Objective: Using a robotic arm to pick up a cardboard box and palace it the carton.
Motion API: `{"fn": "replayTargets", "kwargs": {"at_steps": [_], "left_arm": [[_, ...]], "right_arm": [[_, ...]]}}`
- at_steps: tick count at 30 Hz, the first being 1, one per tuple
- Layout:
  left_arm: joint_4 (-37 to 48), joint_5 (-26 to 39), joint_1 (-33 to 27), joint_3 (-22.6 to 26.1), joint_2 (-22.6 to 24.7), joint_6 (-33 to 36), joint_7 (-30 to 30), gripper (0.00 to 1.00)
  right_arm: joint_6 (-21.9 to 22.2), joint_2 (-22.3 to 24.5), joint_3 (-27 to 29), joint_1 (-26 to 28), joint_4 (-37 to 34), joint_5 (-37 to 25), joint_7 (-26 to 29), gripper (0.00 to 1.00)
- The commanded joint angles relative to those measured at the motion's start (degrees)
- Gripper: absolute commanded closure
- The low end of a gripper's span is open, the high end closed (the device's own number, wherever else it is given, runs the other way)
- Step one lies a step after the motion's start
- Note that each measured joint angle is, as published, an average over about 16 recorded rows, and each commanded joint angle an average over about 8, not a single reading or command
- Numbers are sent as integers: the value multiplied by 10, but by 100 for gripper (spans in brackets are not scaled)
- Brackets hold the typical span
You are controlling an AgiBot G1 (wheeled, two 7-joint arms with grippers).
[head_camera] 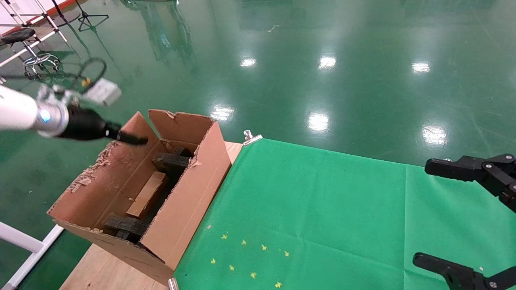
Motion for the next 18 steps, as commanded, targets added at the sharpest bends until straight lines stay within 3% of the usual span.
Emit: {"fn": "replayTargets", "kwargs": {"at_steps": [1, 11, 18], "left_arm": [[-21, -12, -8, -8, -9, 12, 3, 0], [-55, -2, -13, 1, -9, 20, -1, 0], [-92, -51, 21, -22, -14, 36, 16, 0]], "right_arm": [[0, 0, 0, 0, 0, 0, 0, 0], [0, 0, 0, 0, 0, 0, 0, 0], [0, 0, 0, 0, 0, 0, 0, 0]]}}
